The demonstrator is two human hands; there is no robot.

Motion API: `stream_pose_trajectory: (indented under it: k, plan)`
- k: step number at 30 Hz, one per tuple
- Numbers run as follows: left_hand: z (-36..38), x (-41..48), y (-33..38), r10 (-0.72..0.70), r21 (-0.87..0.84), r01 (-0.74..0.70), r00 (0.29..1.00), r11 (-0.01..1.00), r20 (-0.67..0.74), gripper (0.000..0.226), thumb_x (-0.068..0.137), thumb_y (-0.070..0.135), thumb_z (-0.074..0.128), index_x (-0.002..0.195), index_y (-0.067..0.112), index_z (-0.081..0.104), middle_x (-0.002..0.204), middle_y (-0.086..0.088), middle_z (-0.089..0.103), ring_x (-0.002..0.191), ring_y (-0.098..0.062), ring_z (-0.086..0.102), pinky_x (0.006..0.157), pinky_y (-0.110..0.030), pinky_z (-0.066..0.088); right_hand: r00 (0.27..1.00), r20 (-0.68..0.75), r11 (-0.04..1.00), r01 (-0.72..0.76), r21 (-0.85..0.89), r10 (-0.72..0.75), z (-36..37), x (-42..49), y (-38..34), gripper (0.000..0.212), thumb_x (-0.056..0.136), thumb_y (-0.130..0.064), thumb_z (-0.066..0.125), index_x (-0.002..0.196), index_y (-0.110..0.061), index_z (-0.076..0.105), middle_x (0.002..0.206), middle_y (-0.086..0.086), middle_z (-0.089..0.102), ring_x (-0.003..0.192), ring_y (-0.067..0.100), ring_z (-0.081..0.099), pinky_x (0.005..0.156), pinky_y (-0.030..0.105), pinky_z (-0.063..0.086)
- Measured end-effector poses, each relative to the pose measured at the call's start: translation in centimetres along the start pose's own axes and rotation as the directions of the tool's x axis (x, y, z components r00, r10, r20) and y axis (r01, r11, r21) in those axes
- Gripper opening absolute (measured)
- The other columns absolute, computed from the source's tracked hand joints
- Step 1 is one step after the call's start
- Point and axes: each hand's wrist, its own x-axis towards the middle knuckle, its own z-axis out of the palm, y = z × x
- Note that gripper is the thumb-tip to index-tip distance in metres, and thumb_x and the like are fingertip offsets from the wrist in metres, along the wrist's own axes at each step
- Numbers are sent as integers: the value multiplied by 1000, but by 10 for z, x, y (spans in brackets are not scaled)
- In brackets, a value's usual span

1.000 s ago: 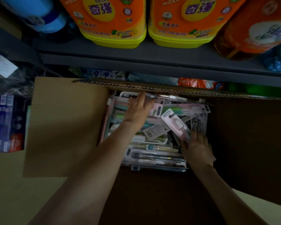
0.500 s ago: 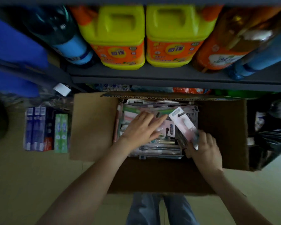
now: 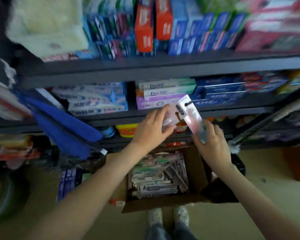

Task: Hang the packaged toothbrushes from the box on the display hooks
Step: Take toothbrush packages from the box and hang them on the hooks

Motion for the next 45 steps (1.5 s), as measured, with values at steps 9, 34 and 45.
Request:
stream_pose_trajectory:
  k: [9,34,45]
  plan:
    - [-124,75,93,15,-105,-27,993,994,-115,71,89,45,64,143,13,33,139,-5,51,121,-23,53,82,-32,46,964,-264,996,45,82,-22,-139,77,-53,56,87,-24,67,134,-4,46,113,17,56,106,37,52,79,46,46]
    - [-220,280,272,-177,-187,89,831,978,-527,45,89,50,59,117,18,44,100,1,60,84,-22,60,67,-36,51,912,-408,994,70,82,-31,-380,312,32,58,96,-37,54,141,-6,34,135,18,46,121,36,46,86,42,45]
    - [-216,304,285,-261,-183,189,777,965,-573,49,89,49,59,121,14,44,103,-1,59,86,-22,58,64,-34,47,930,-366,999,31,35,-16,-386,352,37,48,97,-38,50,124,0,39,120,17,54,105,38,57,71,35,39]
